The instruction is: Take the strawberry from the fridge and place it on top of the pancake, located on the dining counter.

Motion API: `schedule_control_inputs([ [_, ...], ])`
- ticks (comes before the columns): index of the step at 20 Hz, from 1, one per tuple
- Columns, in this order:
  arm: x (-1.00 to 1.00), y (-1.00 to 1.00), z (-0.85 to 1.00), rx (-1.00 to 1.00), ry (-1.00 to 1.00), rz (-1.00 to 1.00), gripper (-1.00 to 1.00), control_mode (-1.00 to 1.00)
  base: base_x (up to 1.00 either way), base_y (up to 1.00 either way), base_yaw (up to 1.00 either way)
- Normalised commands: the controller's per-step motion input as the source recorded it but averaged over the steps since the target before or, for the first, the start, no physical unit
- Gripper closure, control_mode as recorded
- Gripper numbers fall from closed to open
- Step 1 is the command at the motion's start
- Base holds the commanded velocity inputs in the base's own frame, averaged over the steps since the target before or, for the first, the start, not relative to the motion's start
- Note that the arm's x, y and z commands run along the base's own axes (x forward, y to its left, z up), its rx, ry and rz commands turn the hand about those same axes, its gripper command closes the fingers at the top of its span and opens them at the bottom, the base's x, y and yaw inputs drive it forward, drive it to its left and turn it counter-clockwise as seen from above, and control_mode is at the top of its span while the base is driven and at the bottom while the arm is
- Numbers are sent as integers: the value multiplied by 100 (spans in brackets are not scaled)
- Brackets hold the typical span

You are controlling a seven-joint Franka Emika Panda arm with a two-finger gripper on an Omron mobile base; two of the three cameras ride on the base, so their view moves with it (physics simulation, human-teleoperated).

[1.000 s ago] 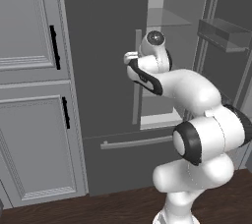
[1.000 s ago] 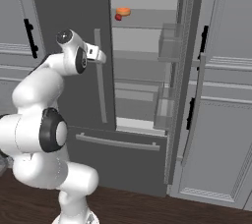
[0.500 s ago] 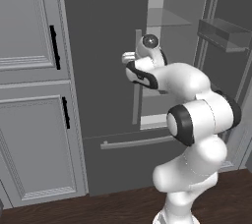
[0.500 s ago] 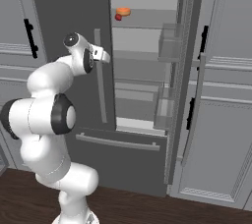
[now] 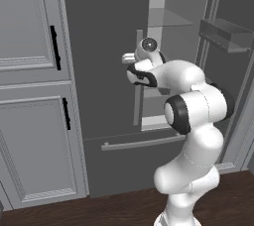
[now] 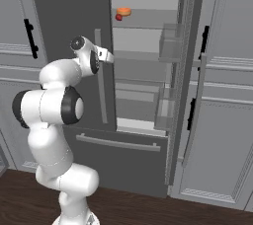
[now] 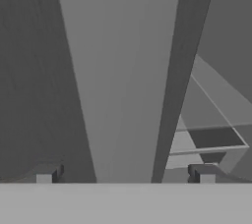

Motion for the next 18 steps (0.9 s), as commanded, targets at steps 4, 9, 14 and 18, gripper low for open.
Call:
schedule_control_inputs([
  [4,31,0,-8,0,-11,0,-100,-100,0,0,0],
  [9,20,0,-1,0,-5,0,-100,-100,0,0,0],
  [14,9,0,0,0,0,0,100,-100,0,0,0],
  [18,-8,0,1,0,0,0,100,-100,0,0,0],
])
